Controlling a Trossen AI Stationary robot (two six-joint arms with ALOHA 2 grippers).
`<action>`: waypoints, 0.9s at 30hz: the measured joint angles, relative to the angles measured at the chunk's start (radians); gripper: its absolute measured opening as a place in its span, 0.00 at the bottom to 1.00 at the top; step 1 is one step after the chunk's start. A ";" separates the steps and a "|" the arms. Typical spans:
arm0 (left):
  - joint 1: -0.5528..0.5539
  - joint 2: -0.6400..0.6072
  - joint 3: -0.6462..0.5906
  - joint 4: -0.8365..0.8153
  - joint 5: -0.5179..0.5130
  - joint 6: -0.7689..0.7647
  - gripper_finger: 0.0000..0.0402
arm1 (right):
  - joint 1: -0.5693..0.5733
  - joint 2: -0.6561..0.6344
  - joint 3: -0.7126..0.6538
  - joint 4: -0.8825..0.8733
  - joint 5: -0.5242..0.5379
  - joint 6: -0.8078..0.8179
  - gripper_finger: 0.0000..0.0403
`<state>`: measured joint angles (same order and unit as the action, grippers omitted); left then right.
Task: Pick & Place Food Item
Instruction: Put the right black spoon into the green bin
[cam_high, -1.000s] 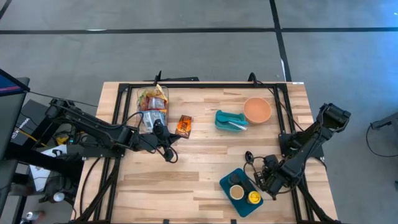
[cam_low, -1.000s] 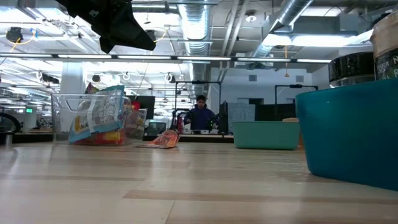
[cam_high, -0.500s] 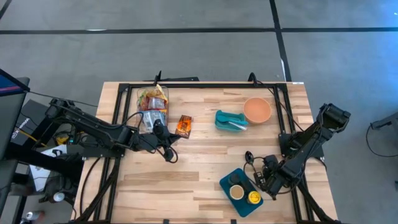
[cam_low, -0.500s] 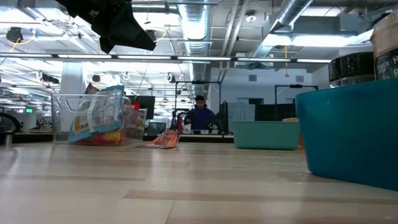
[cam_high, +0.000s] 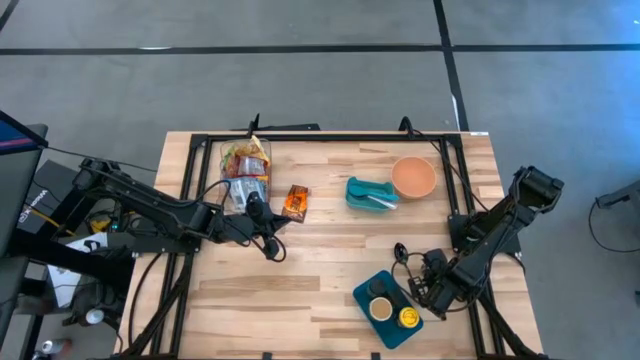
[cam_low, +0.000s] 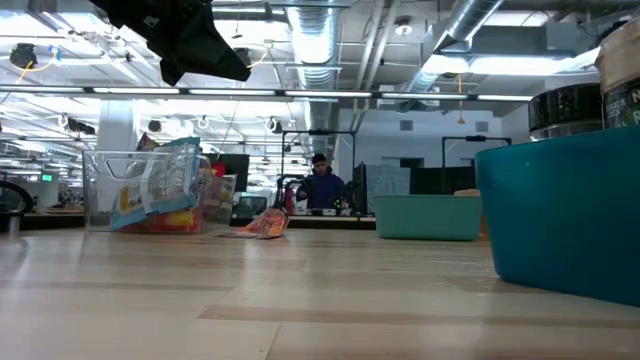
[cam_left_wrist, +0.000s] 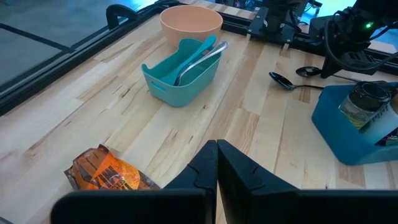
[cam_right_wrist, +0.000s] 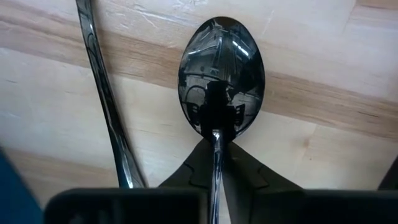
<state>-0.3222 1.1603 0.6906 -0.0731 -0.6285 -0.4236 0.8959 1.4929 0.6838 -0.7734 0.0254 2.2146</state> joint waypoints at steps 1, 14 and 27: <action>0.000 0.000 0.000 0.000 0.000 0.000 0.00 | 0.000 0.000 0.000 0.000 0.000 -0.008 0.04; 0.000 0.000 0.000 0.000 0.000 0.000 0.00 | -0.001 -0.002 0.141 -0.263 -0.003 -0.076 0.04; 0.000 0.000 0.000 0.000 0.000 0.000 0.00 | -0.055 -0.002 0.351 -0.578 0.158 -0.214 0.04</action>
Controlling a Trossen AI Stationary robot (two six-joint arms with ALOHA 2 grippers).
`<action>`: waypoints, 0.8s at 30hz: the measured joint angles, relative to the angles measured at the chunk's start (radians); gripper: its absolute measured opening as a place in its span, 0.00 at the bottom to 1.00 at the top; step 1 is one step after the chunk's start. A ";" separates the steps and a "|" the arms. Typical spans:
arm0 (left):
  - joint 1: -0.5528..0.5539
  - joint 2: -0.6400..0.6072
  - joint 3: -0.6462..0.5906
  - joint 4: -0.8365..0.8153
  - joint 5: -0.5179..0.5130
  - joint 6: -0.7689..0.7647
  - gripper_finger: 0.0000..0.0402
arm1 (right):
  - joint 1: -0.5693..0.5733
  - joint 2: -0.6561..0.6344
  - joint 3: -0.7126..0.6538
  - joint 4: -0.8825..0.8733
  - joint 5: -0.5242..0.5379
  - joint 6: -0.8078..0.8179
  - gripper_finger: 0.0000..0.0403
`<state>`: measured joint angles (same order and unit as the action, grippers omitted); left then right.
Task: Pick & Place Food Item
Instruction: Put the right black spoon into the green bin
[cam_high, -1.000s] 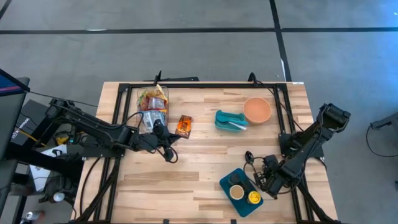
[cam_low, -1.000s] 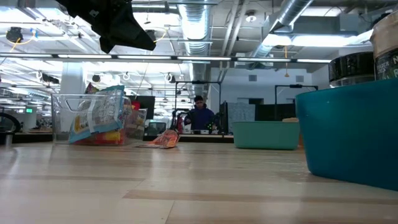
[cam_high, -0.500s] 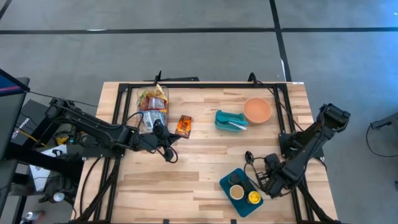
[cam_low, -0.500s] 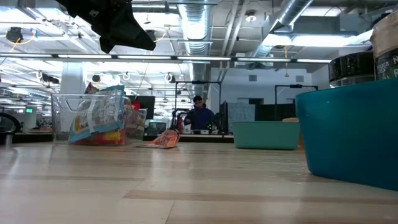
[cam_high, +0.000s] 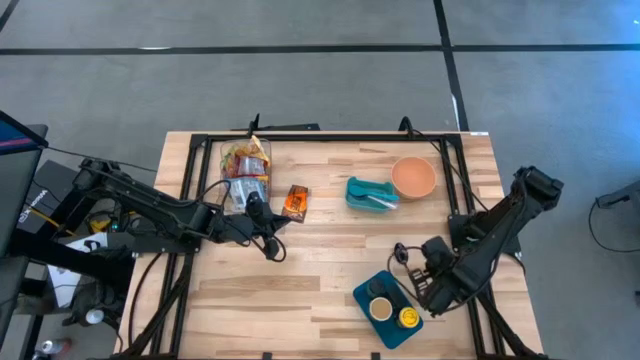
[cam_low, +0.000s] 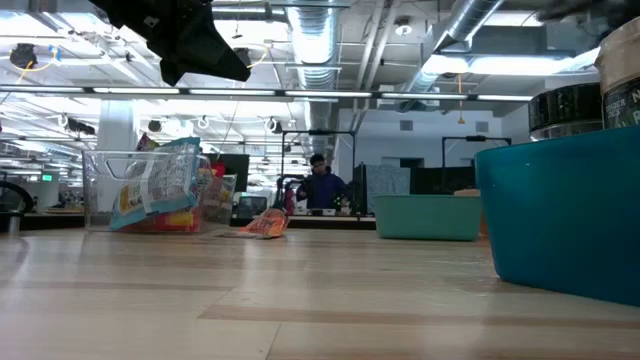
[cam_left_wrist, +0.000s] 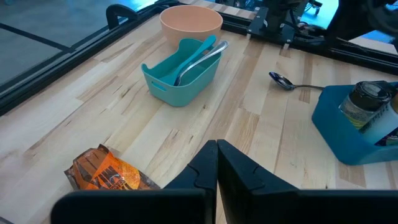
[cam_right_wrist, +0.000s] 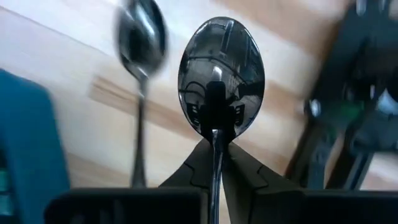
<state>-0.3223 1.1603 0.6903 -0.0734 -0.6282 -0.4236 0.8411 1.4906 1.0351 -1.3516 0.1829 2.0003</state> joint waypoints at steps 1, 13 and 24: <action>0.000 0.000 0.000 0.000 0.000 0.000 0.00 | -0.013 0.000 0.014 -0.010 0.027 -0.036 0.04; 0.000 0.000 0.000 0.000 0.000 0.000 0.00 | -0.262 0.000 0.196 -0.054 0.344 -0.641 0.03; 0.000 0.000 0.000 0.000 0.000 0.000 0.00 | -0.605 -0.001 0.328 0.006 0.425 -1.203 0.03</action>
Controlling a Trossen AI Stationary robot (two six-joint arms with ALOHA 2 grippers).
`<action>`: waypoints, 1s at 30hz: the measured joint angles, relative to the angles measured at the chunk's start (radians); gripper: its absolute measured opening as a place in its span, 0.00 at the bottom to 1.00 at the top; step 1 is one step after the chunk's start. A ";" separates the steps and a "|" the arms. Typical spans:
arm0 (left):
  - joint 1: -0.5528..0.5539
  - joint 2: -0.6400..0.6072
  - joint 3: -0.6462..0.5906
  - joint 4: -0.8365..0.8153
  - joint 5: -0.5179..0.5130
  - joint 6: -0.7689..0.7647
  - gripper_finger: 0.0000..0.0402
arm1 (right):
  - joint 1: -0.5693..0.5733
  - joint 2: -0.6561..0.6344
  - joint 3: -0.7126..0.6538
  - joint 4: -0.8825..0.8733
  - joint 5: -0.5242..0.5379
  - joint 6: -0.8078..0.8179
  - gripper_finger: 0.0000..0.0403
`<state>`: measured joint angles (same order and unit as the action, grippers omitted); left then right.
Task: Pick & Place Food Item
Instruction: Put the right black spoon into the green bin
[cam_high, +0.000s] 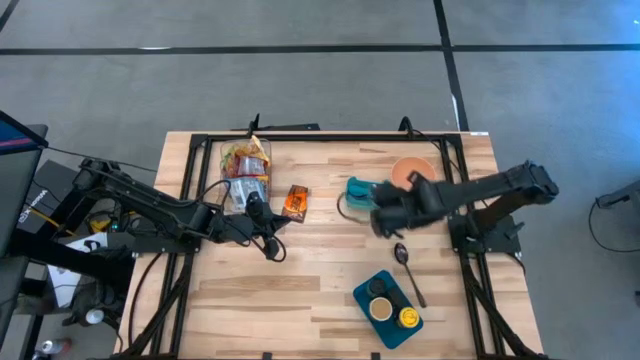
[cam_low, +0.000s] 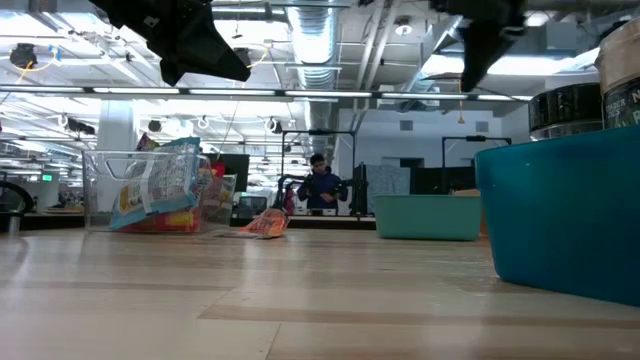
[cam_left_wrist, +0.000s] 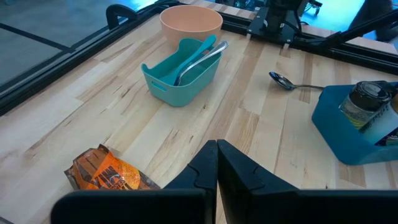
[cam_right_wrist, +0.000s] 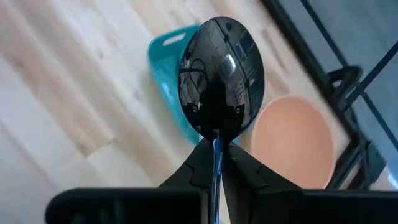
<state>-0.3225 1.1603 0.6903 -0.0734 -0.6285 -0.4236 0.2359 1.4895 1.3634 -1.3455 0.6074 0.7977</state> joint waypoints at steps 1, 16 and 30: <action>0.000 0.000 0.000 0.000 0.000 0.000 0.00 | -0.033 0.000 0.007 0.013 -0.006 -0.044 0.03; 0.000 0.000 0.000 0.000 0.000 0.000 0.00 | -0.474 0.004 0.017 0.243 -0.441 -0.533 0.03; 0.000 0.000 0.000 0.003 0.000 0.000 0.00 | -0.546 0.236 0.017 0.246 -0.537 -0.702 0.03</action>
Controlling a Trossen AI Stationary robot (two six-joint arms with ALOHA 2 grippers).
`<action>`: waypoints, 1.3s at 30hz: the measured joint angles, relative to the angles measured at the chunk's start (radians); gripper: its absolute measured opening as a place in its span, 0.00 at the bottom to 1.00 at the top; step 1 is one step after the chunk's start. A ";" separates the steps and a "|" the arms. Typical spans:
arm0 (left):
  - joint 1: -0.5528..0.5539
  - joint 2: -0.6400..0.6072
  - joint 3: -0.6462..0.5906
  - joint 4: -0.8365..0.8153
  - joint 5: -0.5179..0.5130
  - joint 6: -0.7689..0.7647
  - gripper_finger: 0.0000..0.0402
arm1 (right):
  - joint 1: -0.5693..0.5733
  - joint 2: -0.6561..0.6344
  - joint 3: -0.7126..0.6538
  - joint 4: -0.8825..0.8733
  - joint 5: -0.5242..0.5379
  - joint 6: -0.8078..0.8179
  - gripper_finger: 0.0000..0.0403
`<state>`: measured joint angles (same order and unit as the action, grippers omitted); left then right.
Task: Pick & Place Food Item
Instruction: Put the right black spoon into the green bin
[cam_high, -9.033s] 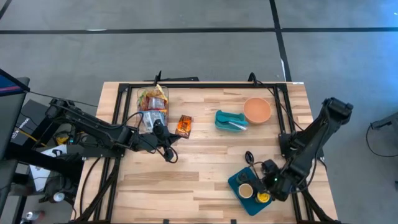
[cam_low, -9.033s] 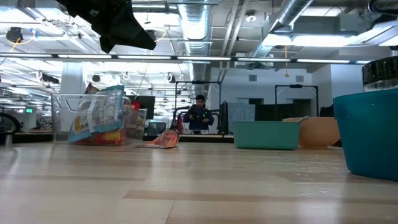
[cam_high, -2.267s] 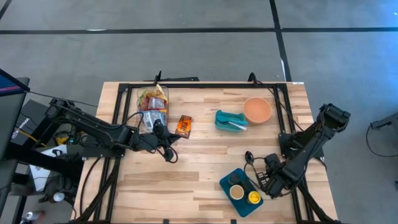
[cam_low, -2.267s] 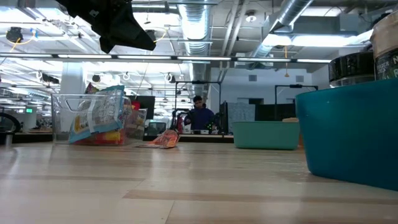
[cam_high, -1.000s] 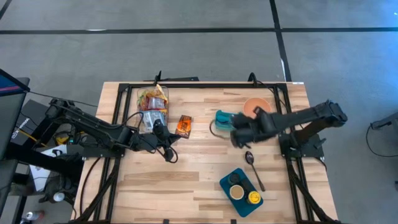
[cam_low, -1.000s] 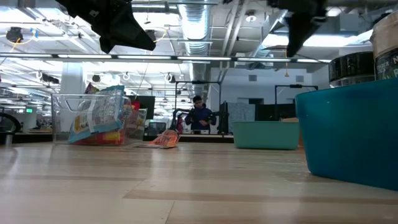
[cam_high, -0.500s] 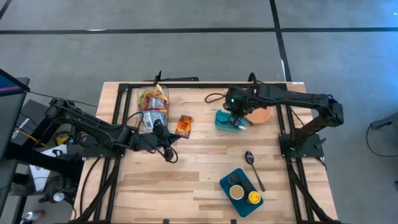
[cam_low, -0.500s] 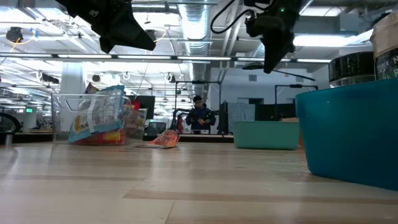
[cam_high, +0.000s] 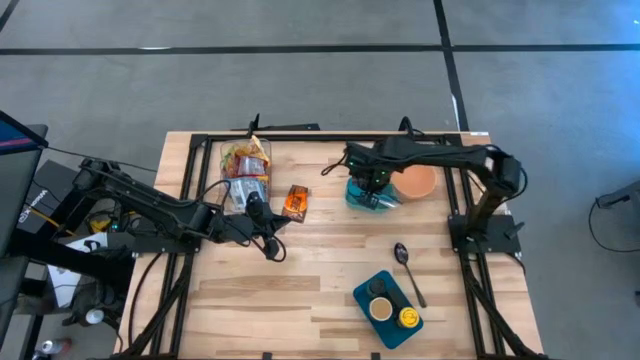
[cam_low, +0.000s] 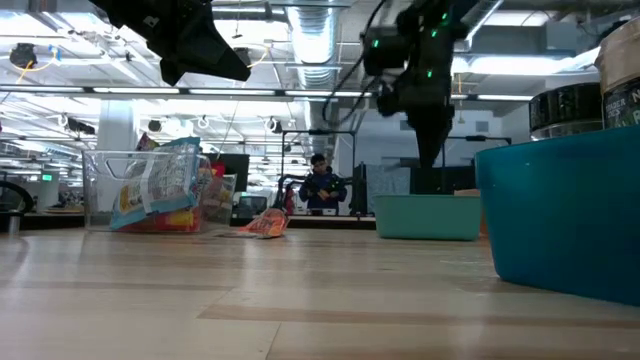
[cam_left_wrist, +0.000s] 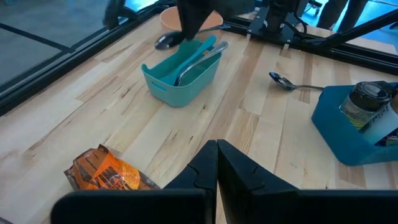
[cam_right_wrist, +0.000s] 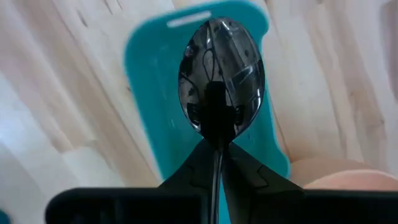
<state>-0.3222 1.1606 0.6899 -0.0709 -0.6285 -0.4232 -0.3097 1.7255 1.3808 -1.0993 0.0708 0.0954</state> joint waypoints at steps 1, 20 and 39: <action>0.000 0.000 0.000 0.000 0.000 0.000 0.00 | -0.004 0.018 0.000 -0.003 -0.001 -0.008 0.03; 0.000 0.000 0.000 0.001 0.000 0.000 0.00 | -0.077 0.146 0.073 -0.009 -0.059 -0.046 0.04; 0.000 0.000 0.000 0.001 0.000 0.000 0.00 | -0.039 0.147 0.072 -0.014 -0.097 -0.011 0.04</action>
<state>-0.3222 1.1606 0.6899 -0.0704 -0.6285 -0.4232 -0.3489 1.8725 1.4525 -1.1134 -0.0265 0.0840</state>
